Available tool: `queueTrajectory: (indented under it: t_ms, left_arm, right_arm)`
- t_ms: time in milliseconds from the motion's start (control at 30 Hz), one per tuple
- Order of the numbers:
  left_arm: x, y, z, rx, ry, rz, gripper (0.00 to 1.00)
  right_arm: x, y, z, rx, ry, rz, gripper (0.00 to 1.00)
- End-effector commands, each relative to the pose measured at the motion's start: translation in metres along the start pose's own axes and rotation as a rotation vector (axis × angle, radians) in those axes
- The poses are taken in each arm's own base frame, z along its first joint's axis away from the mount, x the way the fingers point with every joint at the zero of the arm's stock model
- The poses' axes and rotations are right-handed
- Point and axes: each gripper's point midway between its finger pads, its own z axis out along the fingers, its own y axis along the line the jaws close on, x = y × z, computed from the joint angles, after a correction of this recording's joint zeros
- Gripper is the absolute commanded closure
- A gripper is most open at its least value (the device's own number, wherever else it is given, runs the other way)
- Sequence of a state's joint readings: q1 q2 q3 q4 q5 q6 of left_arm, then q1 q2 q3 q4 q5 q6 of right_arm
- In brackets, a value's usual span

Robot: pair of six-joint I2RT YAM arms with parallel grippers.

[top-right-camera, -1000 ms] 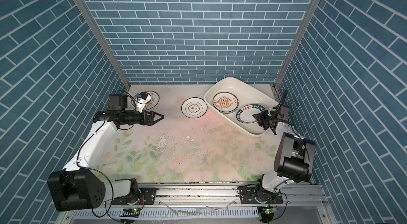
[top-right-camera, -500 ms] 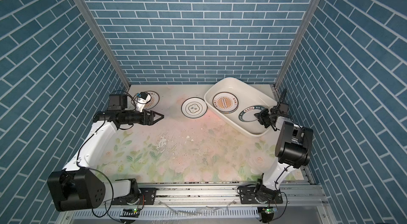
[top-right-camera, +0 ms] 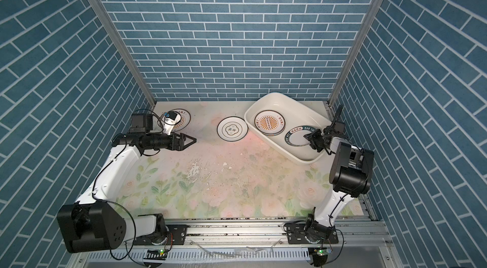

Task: Place the plates into the plastic bin on the countertop
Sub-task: Place the plate in the plastic bin.

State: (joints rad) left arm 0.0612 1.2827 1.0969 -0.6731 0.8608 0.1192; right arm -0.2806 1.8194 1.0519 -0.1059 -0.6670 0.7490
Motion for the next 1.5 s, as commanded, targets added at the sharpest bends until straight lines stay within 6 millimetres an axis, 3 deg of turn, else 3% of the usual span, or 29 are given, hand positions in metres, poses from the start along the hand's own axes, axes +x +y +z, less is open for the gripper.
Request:
queueTrajectory:
  t_ms: [0, 533, 1467]
  left_arm:
    - [0.003, 0.0, 0.0, 0.008, -0.004, 0.001, 0.1]
    - [0.015, -0.001, 0.004, 0.036, 0.031, 0.021, 0.09]
    - [0.041, -0.002, 0.014, 0.095, 0.077, -0.003, 0.09]
  right_arm:
    - [-0.001, -0.005, 0.0, 0.042, 0.017, -0.029, 0.66]
    - [0.003, -0.024, -0.015, 0.228, 0.057, -0.059, 0.6]
    - [0.003, -0.061, -0.014, 0.447, 0.171, -0.062, 0.6]
